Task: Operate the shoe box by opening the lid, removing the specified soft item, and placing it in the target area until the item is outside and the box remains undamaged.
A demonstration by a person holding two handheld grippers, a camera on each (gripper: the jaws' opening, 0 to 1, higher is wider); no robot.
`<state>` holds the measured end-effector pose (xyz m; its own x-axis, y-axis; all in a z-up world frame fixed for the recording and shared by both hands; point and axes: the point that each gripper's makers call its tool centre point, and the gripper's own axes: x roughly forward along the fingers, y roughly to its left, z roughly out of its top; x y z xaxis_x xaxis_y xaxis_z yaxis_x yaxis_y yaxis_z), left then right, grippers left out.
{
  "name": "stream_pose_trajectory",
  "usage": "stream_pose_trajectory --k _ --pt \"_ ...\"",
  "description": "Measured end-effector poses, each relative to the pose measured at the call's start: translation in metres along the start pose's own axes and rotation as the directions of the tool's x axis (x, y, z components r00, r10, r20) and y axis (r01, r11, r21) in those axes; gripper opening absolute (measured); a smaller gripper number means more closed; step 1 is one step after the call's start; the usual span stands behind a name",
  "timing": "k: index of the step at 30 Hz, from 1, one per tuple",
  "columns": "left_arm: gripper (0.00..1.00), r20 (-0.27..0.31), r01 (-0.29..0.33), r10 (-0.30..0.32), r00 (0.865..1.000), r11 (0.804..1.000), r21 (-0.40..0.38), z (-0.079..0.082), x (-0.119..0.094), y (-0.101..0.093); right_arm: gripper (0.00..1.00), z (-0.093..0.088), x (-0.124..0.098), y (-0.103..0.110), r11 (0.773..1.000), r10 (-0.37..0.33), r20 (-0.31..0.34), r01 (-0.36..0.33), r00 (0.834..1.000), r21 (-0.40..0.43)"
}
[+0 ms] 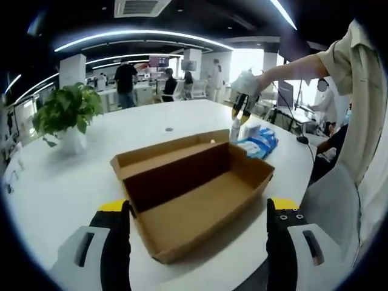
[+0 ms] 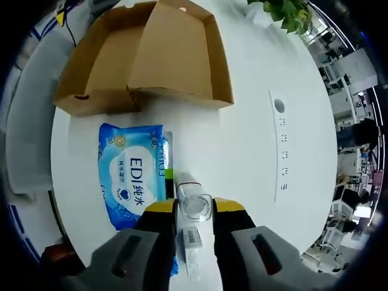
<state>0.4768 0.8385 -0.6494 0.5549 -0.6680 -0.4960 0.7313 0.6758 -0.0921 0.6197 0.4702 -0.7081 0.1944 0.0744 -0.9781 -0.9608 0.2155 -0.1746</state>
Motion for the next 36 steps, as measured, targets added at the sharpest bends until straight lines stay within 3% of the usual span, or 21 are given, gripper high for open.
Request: stream_pose_trajectory --k 13,21,31,36 --pt "0.87 -0.042 -0.053 0.052 0.998 0.998 -0.026 -0.013 -0.001 0.012 0.28 0.012 -0.014 0.003 0.999 -0.032 0.038 0.032 0.999 0.016" --pt "0.73 -0.067 -0.111 0.108 0.992 0.993 -0.039 -0.021 -0.005 0.025 0.3 0.031 -0.027 -0.003 0.991 -0.08 0.124 0.066 0.989 0.114" --pt "0.52 -0.109 -0.18 0.168 0.98 0.978 -0.105 -0.034 -0.005 0.04 0.31 0.063 -0.04 -0.012 0.949 -0.144 0.221 0.071 0.965 0.308" --pt "0.43 -0.144 -0.213 0.191 0.971 0.964 -0.158 -0.045 -0.007 0.047 0.3 0.077 -0.039 -0.015 0.902 -0.161 0.264 0.033 0.951 0.43"
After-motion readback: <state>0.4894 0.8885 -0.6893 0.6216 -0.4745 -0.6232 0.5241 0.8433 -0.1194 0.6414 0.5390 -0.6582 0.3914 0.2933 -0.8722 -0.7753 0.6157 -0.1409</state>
